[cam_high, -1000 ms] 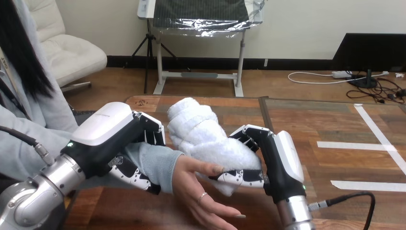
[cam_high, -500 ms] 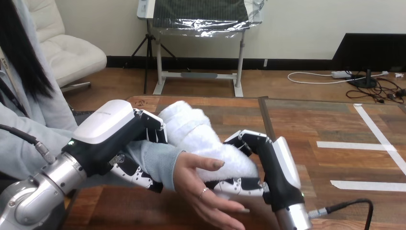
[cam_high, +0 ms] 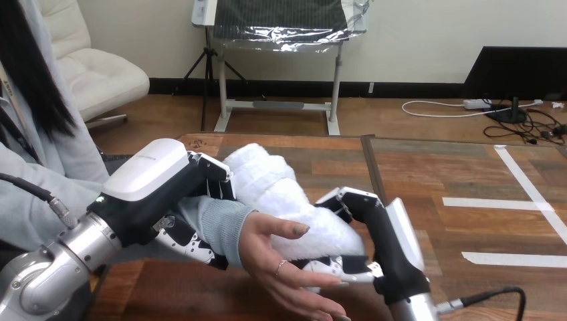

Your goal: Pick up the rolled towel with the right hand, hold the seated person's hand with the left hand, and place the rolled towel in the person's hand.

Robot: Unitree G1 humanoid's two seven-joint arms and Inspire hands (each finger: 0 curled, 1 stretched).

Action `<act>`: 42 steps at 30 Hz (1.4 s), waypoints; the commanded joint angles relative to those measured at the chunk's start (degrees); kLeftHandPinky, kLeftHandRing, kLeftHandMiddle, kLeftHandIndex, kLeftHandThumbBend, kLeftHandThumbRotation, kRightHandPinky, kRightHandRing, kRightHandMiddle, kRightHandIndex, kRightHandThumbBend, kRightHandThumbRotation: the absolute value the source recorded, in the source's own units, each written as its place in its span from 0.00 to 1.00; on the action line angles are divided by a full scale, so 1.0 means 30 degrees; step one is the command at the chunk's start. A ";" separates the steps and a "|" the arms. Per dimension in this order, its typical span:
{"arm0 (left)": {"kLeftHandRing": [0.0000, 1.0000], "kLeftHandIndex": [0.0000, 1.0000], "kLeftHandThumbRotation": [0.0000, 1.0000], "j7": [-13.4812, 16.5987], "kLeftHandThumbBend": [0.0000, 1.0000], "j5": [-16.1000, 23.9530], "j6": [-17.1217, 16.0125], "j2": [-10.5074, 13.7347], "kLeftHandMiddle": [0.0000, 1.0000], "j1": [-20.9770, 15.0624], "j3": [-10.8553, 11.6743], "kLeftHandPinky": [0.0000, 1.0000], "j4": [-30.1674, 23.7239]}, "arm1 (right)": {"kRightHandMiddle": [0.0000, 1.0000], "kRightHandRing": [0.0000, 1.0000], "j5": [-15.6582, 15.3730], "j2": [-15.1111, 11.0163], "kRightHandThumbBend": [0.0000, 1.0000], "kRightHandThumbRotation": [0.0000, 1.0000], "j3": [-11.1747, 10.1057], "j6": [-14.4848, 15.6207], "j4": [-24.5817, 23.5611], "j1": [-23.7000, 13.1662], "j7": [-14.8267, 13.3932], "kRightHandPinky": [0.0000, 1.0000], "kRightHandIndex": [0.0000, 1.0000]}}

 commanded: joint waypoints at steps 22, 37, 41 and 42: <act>0.30 0.35 0.00 -0.0299 1.00 -0.0545 -0.0593 -0.0696 0.35 -0.1526 -0.0012 0.28 -0.0255 | 0.41 0.32 0.3947 -0.0342 0.81 0.00 -0.1700 -0.3791 -0.2375 0.1188 0.4931 0.26 0.43; 0.31 0.36 0.00 -0.0438 1.00 -0.0414 -0.0719 -0.0781 0.35 -0.1781 -0.0109 0.28 0.0288 | 0.42 0.32 0.5448 -0.0499 0.79 0.00 -0.2567 -0.4474 -0.3365 0.2046 0.7615 0.26 0.44; 0.31 0.36 0.00 -0.0514 1.00 -0.0385 -0.0655 -0.0791 0.36 -0.1831 -0.0143 0.29 0.0384 | 0.42 0.32 0.5670 -0.0561 0.79 0.00 -0.2844 -0.4425 -0.3568 0.2193 0.8130 0.26 0.44; 0.31 0.36 0.00 -0.0533 1.00 -0.0386 -0.0644 -0.0794 0.36 -0.1839 -0.0146 0.29 0.0401 | 0.42 0.32 0.5707 -0.0561 0.79 0.01 -0.2912 -0.4408 -0.3614 0.2223 0.8242 0.26 0.44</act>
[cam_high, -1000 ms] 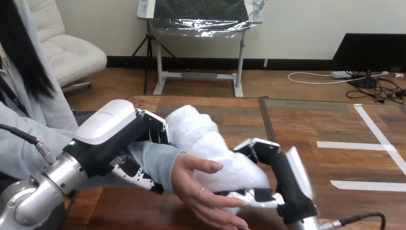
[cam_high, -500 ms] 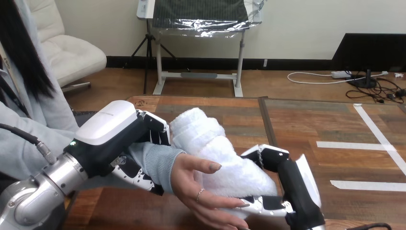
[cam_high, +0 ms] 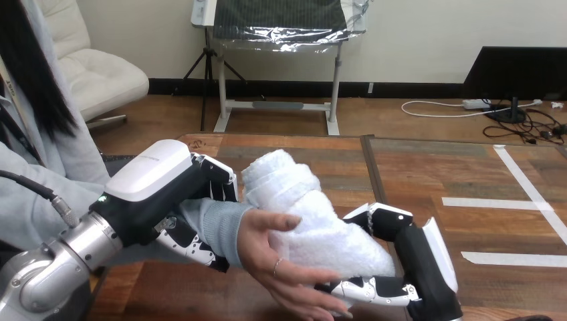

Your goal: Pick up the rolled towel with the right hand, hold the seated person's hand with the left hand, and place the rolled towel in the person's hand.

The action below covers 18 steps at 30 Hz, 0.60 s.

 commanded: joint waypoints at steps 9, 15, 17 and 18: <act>0.32 0.36 0.00 -0.0266 1.00 -0.0269 -0.0196 -0.0764 0.36 -0.1639 -0.0208 0.29 0.0167 | 0.41 0.31 0.0990 -0.0015 0.80 0.02 -0.0935 -0.1322 -0.1787 -0.0564 0.1601 0.26 0.44; 0.32 0.36 0.00 -0.0290 1.00 -0.0211 -0.0242 -0.0814 0.36 -0.1776 -0.0262 0.29 0.0467 | 0.41 0.31 0.0916 0.0033 0.80 0.03 -0.1378 -0.1373 -0.2008 -0.0412 0.1900 0.25 0.44; 0.32 0.36 0.00 -0.0365 1.00 -0.0233 -0.0176 -0.0829 0.36 -0.1800 -0.0279 0.29 0.0514 | 0.41 0.31 0.1125 0.0078 0.80 0.03 -0.1407 -0.1463 -0.1981 -0.0399 0.2113 0.25 0.44; 0.32 0.36 0.00 -0.0388 1.00 -0.0239 -0.0164 -0.0835 0.36 -0.1808 -0.0281 0.29 0.0531 | 0.41 0.31 0.1194 0.0098 0.81 0.03 -0.1430 -0.1487 -0.1975 -0.0393 0.2201 0.26 0.44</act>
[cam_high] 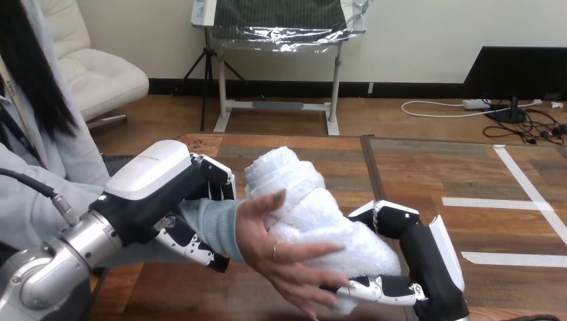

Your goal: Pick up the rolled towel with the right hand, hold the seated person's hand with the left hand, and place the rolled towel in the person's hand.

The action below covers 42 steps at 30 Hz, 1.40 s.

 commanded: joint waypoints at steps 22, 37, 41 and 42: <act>0.32 0.36 0.00 0.0006 1.00 -0.0158 -0.1004 -0.1041 0.36 -0.2023 -0.0349 0.28 0.1330 | 0.40 0.28 0.0675 -0.0028 0.79 0.05 -0.1313 -0.2122 -0.1348 -0.0661 0.1693 0.22 0.45; 0.32 0.37 0.00 0.0058 1.00 0.0070 -0.1001 -0.1109 0.36 -0.2047 -0.0344 0.29 0.1614 | 0.40 0.28 0.1249 -0.0010 0.80 0.06 -0.1459 -0.2752 -0.1475 -0.0561 0.2422 0.22 0.45; 0.33 0.37 0.00 0.0054 1.00 0.0032 -0.1037 -0.1146 0.36 -0.2049 -0.0349 0.29 0.1684 | 0.41 0.27 0.1441 0.0032 0.79 0.06 -0.1491 -0.2962 -0.1542 -0.0513 0.2546 0.21 0.45; 0.33 0.37 0.00 0.0055 1.00 0.0031 -0.1045 -0.1150 0.36 -0.2050 -0.0349 0.29 0.1695 | 0.41 0.27 0.1494 0.0047 0.79 0.06 -0.1493 -0.3003 -0.1541 -0.0508 0.2584 0.21 0.45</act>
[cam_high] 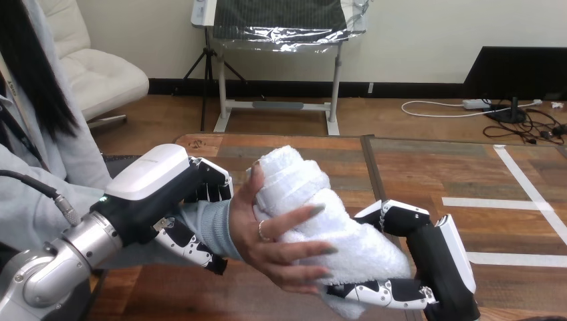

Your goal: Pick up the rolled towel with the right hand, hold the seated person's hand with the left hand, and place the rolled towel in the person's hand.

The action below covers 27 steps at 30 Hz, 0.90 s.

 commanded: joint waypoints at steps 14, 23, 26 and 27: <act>0.34 0.38 0.00 0.0151 0.99 -0.0135 -0.0491 -0.0930 0.37 -0.1405 -0.0352 0.30 0.0137 | 0.40 0.26 0.1558 0.0284 0.80 0.06 0.0097 -0.1579 -0.1442 -0.0791 0.0743 0.20 0.45; 0.35 0.40 0.00 0.0248 0.98 -0.0072 -0.0597 -0.1036 0.39 -0.1378 -0.0377 0.31 0.0287 | 0.40 0.25 0.1835 0.0331 0.82 0.07 0.0054 -0.1219 -0.1337 -0.0800 0.1263 0.19 0.45; 0.36 0.41 0.00 0.0231 0.98 -0.0056 -0.0523 -0.1052 0.40 -0.1321 -0.0369 0.32 0.0208 | 0.40 0.26 0.1934 0.0364 0.83 0.08 0.0083 -0.1129 -0.1290 -0.0822 0.1415 0.20 0.44; 0.36 0.41 0.00 0.0279 0.98 -0.0006 -0.0545 -0.1053 0.40 -0.1310 -0.0366 0.32 0.0203 | 0.40 0.26 0.1983 0.0385 0.83 0.08 0.0111 -0.1098 -0.1253 -0.0834 0.1471 0.20 0.44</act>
